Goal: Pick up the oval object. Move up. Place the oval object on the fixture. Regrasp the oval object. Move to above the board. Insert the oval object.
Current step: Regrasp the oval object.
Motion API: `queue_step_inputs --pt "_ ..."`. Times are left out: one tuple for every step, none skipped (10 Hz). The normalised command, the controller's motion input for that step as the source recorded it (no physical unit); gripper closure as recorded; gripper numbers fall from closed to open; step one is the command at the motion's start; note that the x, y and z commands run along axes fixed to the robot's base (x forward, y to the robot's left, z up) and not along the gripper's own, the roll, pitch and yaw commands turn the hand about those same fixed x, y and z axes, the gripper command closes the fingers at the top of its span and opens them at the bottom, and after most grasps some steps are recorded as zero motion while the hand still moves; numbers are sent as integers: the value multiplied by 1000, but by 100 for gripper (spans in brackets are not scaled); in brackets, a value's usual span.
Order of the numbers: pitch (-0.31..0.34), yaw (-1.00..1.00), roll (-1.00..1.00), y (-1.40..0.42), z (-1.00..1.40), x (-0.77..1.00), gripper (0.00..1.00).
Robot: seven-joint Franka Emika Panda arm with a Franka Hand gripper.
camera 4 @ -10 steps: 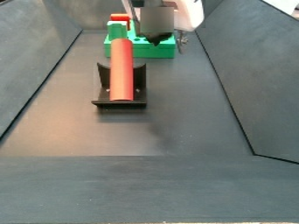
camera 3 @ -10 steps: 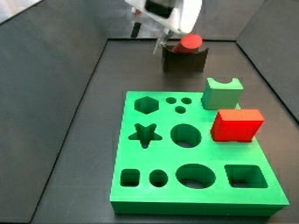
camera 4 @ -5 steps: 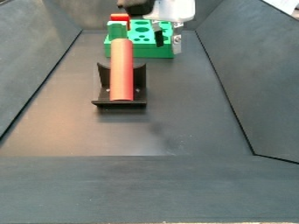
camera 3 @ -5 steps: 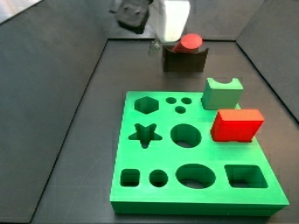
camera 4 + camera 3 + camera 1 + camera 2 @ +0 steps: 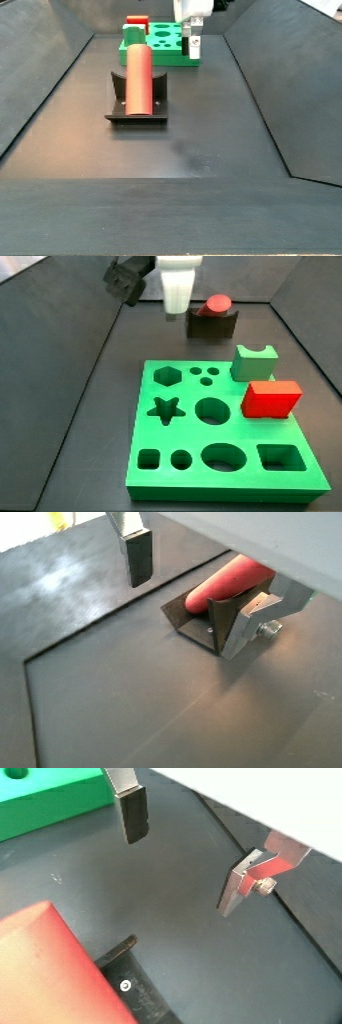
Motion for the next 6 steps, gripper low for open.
queue_step_inputs --pt "67 -411 206 -1 -1 -37 0" --pt "112 -288 136 2 2 -36 0" --pt "115 -239 108 2 6 1000 0" --pt "147 -152 83 1 -5 1000 0" --pt "179 -94 84 1 -26 1000 0" --pt "188 -49 82 -1 -19 1000 0"
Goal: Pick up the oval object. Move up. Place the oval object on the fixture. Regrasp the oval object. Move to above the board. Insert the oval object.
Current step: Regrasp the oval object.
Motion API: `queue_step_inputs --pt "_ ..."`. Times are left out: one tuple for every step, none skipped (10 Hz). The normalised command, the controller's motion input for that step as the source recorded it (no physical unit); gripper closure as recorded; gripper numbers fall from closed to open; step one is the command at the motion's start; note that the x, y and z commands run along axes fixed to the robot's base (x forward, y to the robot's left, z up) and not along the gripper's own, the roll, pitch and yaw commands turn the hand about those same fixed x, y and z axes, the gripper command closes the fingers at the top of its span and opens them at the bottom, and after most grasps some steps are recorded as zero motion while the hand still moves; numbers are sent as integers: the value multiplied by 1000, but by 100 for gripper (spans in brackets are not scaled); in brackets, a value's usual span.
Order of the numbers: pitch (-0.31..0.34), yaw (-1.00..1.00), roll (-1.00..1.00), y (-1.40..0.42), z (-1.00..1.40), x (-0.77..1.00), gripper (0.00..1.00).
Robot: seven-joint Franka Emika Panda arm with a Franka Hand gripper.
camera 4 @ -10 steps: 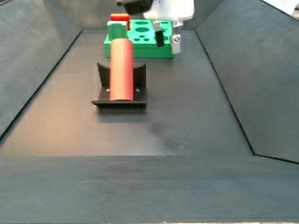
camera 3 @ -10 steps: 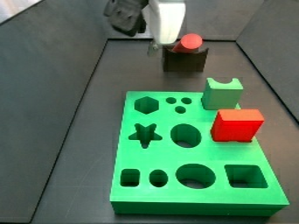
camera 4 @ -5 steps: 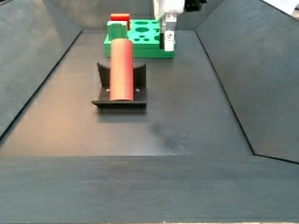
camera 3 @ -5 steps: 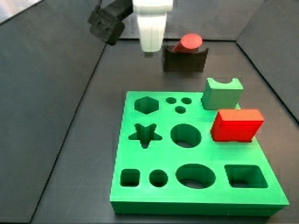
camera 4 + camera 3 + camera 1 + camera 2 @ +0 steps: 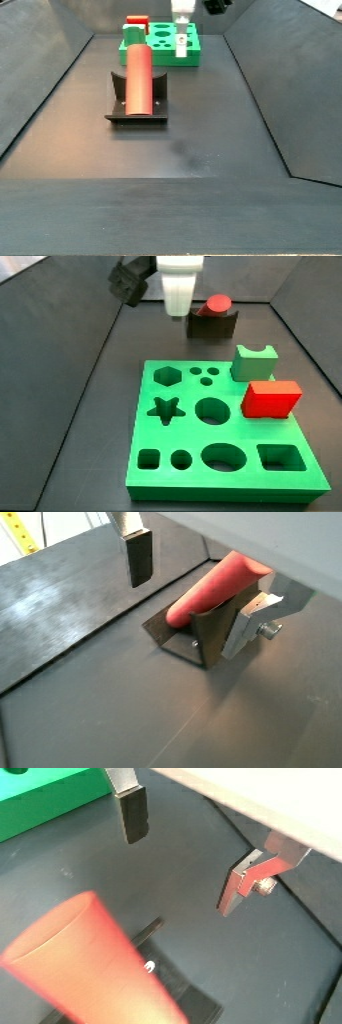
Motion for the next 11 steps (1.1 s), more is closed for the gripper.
queue_step_inputs --pt "192 -9 67 -4 -12 1000 0" --pt "189 13 46 -10 -14 1000 0" --pt "191 23 38 -11 -12 1000 0" --pt "191 37 20 -16 -7 1000 0" --pt "197 42 8 -16 -5 1000 0" --pt "199 45 -2 -19 0 964 0" --pt "198 46 -9 -18 -5 906 0" --pt "206 50 -18 -15 1 766 0" --pt "211 51 -22 -15 1 712 0" --pt "211 53 -30 -13 3 615 0" --pt "217 56 -32 -12 -2 519 0"
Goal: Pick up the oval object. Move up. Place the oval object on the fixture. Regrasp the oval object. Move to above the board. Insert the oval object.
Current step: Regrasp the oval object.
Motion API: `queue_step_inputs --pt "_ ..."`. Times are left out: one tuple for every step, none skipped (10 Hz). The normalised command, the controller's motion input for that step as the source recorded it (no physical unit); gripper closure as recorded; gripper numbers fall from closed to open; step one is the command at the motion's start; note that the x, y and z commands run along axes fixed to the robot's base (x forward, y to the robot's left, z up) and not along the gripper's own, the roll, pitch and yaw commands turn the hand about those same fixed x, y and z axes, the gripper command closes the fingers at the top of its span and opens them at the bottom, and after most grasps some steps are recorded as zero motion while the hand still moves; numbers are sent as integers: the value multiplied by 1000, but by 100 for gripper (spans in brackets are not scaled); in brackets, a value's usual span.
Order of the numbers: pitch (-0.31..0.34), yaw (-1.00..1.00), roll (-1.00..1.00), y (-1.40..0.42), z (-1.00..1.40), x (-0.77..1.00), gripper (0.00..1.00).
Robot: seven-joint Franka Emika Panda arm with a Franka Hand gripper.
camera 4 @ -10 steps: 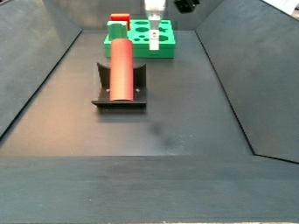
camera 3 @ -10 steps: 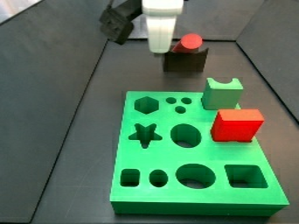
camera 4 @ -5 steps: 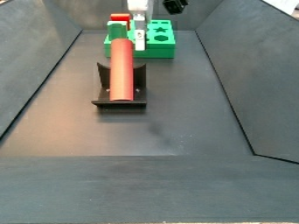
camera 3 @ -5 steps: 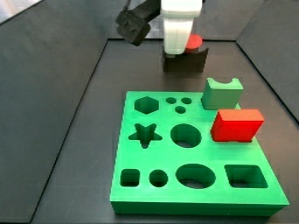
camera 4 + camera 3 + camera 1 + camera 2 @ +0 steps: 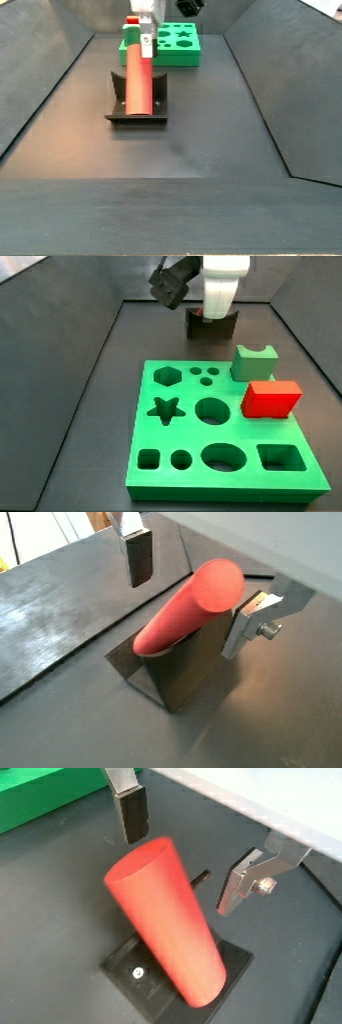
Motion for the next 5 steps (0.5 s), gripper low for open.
queue_step_inputs --pt "224 59 -32 -11 4 452 0" --pt "228 58 -35 -12 3 413 0" --pt "226 58 -43 -14 -3 343 0" --pt "226 57 -46 -11 2 285 0" --pt "232 55 -51 -11 3 210 0"
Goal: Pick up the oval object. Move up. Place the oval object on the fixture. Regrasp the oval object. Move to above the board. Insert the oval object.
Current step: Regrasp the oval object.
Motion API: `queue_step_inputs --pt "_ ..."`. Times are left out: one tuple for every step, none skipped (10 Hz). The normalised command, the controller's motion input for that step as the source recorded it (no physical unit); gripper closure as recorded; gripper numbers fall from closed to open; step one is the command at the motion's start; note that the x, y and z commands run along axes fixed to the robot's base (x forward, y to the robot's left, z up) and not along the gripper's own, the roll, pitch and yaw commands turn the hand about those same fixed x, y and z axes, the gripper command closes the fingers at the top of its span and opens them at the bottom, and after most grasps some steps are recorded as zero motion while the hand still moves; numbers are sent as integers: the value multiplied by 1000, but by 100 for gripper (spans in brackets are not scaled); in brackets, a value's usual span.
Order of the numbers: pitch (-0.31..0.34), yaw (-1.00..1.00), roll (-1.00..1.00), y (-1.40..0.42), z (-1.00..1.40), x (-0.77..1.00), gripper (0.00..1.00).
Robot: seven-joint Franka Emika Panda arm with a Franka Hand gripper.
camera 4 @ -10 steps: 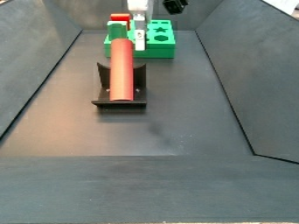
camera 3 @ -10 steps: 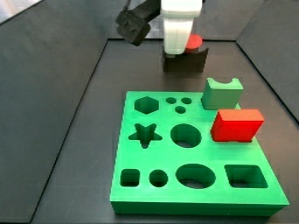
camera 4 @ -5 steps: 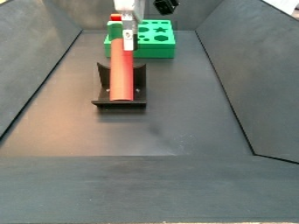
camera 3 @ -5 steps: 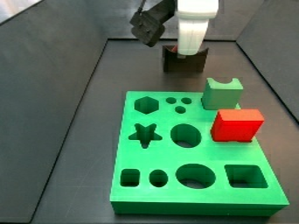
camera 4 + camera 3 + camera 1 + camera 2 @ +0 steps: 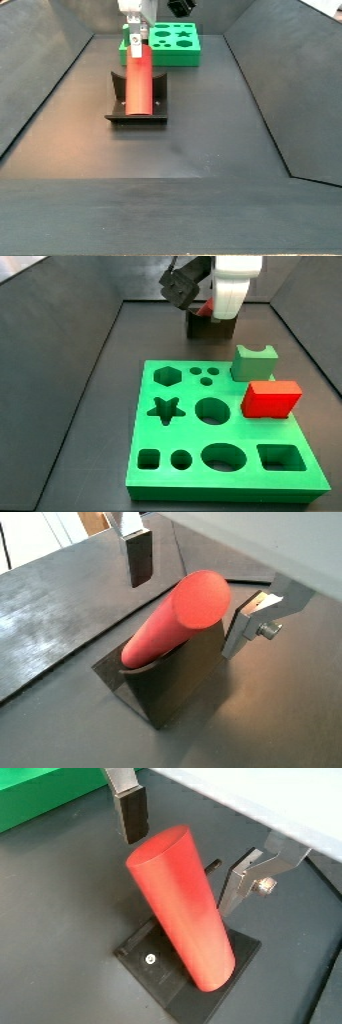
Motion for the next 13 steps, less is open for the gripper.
queue_step_inputs --pt "236 55 -51 -10 1 180 0" --pt "240 54 -53 -10 3 118 0" --pt "221 59 -53 -8 5 83 0" --pt "210 63 -47 -7 0 77 0" --pt "208 64 -45 -8 1 78 0" --pt "207 63 -45 -9 1 79 0" --pt "206 62 -45 -9 2 79 0" --pt "206 62 -45 -10 2 79 0" --pt "206 62 -44 -9 2 79 0" --pt "206 61 -44 -9 2 79 0" --pt "206 61 -44 -10 2 79 0" --pt "206 61 -44 -10 2 79 0" --pt "206 61 -44 -10 2 79 0"
